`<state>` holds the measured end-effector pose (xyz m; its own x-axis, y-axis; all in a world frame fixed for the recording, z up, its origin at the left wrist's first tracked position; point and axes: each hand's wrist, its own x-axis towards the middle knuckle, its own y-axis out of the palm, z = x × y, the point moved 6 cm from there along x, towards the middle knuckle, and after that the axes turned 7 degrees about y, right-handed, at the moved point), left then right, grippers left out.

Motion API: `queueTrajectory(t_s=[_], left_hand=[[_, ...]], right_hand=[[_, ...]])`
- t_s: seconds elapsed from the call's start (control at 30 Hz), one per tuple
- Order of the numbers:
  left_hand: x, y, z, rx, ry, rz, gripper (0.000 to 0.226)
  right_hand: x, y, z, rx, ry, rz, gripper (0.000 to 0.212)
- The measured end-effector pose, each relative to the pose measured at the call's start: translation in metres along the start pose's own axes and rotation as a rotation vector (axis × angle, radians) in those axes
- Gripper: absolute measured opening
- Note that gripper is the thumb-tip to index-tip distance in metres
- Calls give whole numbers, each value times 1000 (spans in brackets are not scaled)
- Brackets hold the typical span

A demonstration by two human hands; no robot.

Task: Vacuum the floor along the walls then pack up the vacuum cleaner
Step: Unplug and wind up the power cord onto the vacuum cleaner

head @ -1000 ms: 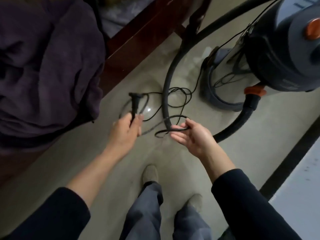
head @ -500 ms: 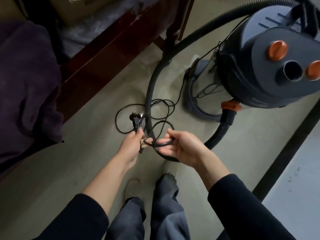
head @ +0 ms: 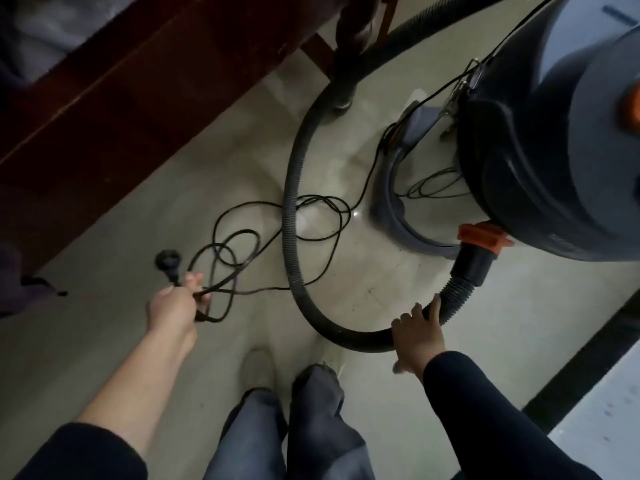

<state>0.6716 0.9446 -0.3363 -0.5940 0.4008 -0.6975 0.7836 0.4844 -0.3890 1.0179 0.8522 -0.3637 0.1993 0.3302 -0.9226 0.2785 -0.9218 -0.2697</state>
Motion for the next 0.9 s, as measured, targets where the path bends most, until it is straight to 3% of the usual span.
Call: queueTrajectory(t_s=[0.1,0.17,0.27,0.33,0.47,0.67,0.8,0.9], left_hand=[[16,-27,-10,131,167,-247,22],[20,-39,-24,289,360,-325,27],[27,-29,-34,641,668,-198,29],[43,-11,-24,792,779,-96,28],[81,38,9,888,844,35,24],[169,118,66,851,832,56,15],[227,179,97,801,885,164,19],[245,224,106,699,881,235,13]], right_hand=[[5,6,-5,-74,18,-122,41],[7,6,-6,-126,58,-109,37],[12,-2,6,-190,121,-5,32],[24,-11,19,-174,122,102,34],[82,-42,50,230,53,233,40],[219,-124,108,865,-125,-164,42],[297,-147,145,1180,-189,-260,31],[336,-149,163,1305,-183,-323,38]])
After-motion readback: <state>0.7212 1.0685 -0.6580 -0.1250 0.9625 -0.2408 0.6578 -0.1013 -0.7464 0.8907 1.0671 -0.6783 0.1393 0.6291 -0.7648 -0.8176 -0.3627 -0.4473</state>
